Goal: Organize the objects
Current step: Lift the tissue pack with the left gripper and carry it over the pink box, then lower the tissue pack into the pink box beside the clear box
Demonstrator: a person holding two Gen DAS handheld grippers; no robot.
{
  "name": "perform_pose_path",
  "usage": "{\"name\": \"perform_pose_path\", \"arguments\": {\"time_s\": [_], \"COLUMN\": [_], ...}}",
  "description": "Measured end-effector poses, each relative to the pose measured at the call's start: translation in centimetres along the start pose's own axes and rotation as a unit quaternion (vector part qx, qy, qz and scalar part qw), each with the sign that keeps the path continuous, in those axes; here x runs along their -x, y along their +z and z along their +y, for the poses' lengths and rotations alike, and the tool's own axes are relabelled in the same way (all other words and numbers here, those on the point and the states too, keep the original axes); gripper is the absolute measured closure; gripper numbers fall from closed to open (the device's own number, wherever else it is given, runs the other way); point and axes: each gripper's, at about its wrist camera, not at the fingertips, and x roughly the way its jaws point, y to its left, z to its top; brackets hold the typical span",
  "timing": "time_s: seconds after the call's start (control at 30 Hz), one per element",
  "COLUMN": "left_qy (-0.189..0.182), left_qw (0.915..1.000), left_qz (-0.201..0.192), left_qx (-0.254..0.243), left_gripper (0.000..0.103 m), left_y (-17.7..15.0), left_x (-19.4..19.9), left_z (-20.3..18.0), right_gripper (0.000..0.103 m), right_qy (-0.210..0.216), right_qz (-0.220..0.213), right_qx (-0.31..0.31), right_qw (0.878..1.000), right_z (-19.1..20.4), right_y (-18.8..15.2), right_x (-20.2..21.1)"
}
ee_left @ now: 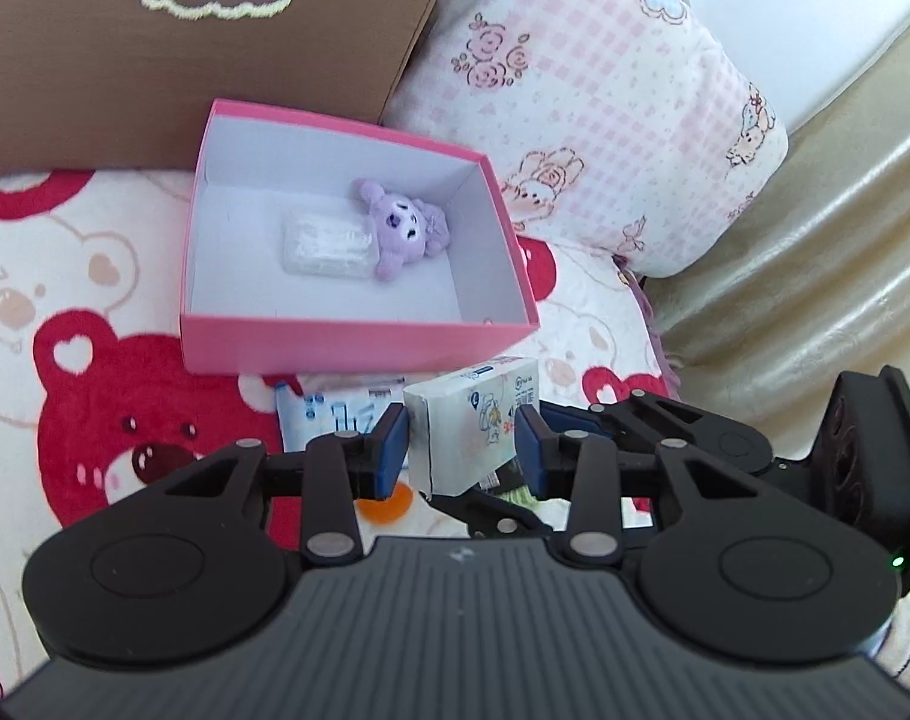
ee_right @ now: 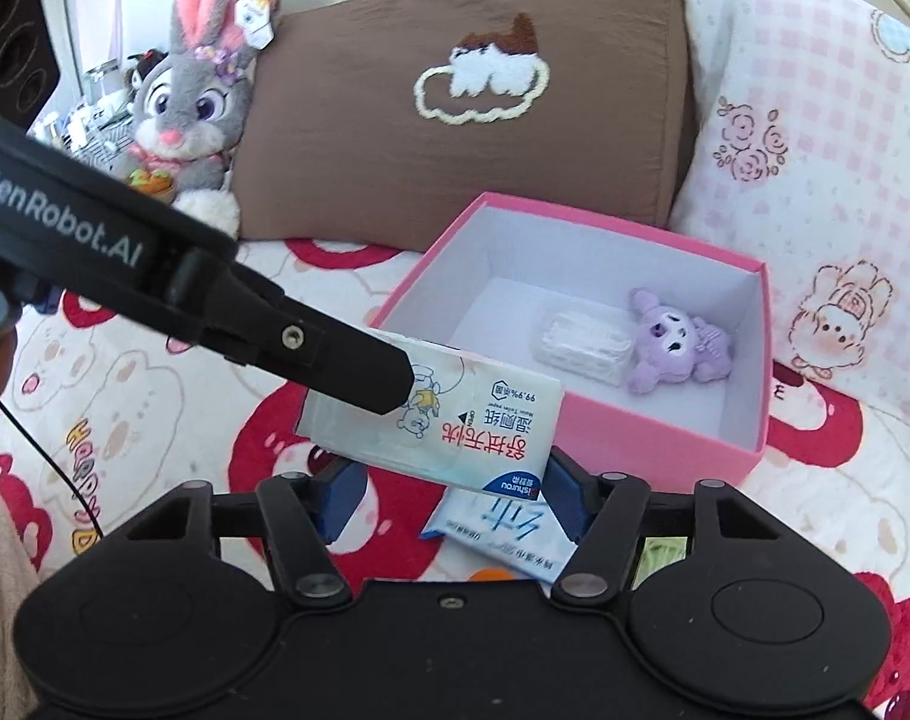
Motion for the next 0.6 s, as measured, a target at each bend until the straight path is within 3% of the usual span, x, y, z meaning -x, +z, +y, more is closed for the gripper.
{"name": "perform_pose_path", "arguments": {"time_s": [0.6], "left_qy": [0.014], "left_qw": [0.9997], "left_qz": [-0.017], "left_qx": [-0.008], "left_gripper": [0.065], "left_y": [6.0], "left_x": [-2.7], "left_z": [1.0], "right_gripper": [0.047], "right_qy": [-0.029], "right_qz": [-0.005], "right_qx": [0.039], "right_qw": [0.999], "right_z": [-2.2], "right_y": [4.8], "right_x": [-1.8]}}
